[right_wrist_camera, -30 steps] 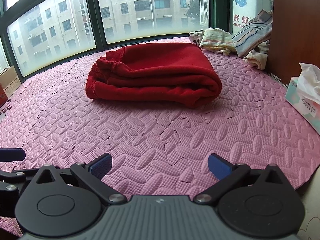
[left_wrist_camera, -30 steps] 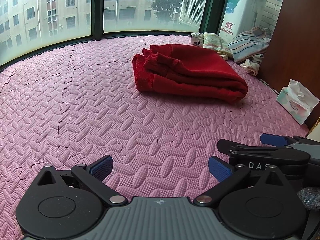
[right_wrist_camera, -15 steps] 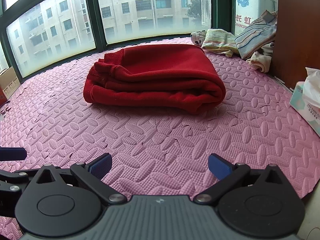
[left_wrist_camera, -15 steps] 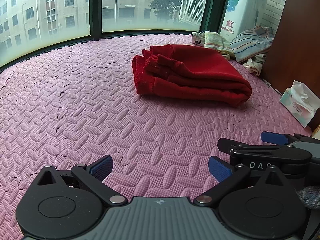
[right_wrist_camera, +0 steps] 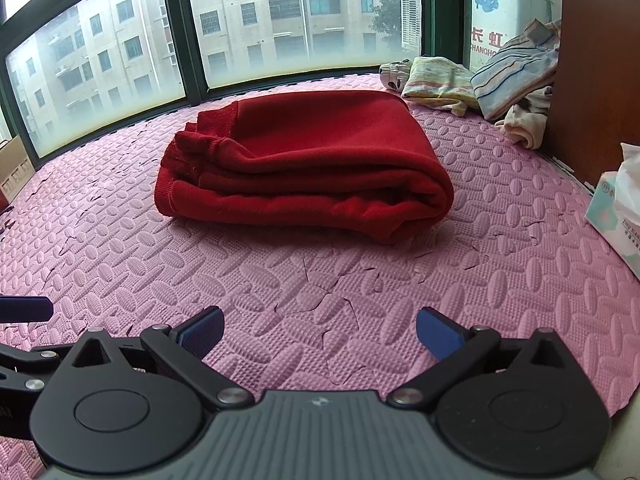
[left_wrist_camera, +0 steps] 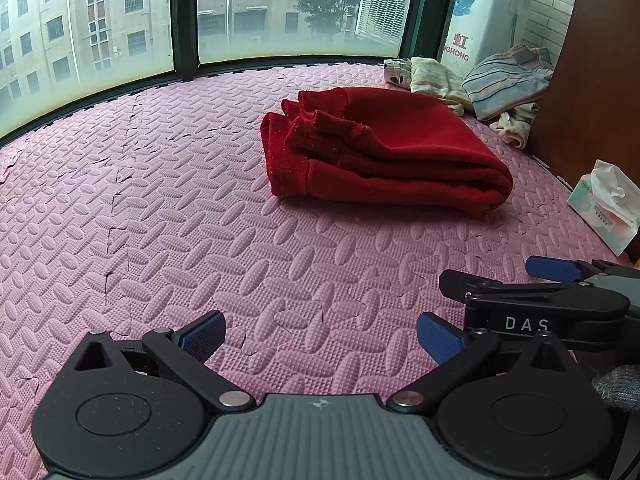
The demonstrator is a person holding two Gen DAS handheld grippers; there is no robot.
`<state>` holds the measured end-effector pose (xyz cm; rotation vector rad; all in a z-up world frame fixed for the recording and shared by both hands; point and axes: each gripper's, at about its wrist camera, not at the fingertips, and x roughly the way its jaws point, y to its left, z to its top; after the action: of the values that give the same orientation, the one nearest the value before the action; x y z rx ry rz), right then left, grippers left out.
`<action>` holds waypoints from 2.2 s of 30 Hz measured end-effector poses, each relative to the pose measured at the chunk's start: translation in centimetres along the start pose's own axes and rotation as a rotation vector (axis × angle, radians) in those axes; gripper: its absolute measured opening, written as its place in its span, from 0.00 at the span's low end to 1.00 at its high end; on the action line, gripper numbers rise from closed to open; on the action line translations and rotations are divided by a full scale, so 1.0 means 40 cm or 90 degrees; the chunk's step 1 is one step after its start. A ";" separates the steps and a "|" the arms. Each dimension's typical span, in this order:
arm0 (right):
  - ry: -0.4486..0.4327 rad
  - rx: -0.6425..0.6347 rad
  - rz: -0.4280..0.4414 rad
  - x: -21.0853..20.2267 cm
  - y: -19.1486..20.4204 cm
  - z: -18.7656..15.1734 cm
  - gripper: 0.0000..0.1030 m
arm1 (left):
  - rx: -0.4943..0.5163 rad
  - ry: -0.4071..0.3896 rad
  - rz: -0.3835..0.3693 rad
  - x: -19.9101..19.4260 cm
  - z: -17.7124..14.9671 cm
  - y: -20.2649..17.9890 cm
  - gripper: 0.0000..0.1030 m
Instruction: Fold clothes
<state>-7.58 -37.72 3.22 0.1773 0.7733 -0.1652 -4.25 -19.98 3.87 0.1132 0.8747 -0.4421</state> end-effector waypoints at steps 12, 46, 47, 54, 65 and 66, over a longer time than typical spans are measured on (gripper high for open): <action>-0.001 -0.007 -0.006 0.023 -0.001 0.034 1.00 | 0.009 0.004 0.008 0.029 0.036 0.010 1.00; 0.010 -0.016 -0.010 0.088 -0.006 0.102 1.00 | 0.012 0.017 0.025 0.098 0.135 0.025 1.00; 0.011 -0.015 -0.010 0.089 -0.007 0.103 1.00 | 0.012 0.017 0.025 0.099 0.137 0.025 1.00; 0.011 -0.010 -0.007 0.092 -0.012 0.111 1.00 | 0.016 0.019 0.026 0.108 0.150 0.019 1.00; 0.018 -0.001 -0.011 0.095 -0.017 0.121 1.00 | 0.020 0.023 0.023 0.111 0.165 0.011 1.00; 0.020 0.000 -0.013 0.095 -0.017 0.122 1.00 | 0.019 0.023 0.023 0.110 0.167 0.011 1.00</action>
<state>-1.75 -39.77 3.89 0.1730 0.8061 -0.1818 3.16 -22.86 4.76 0.1638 0.9006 -0.4207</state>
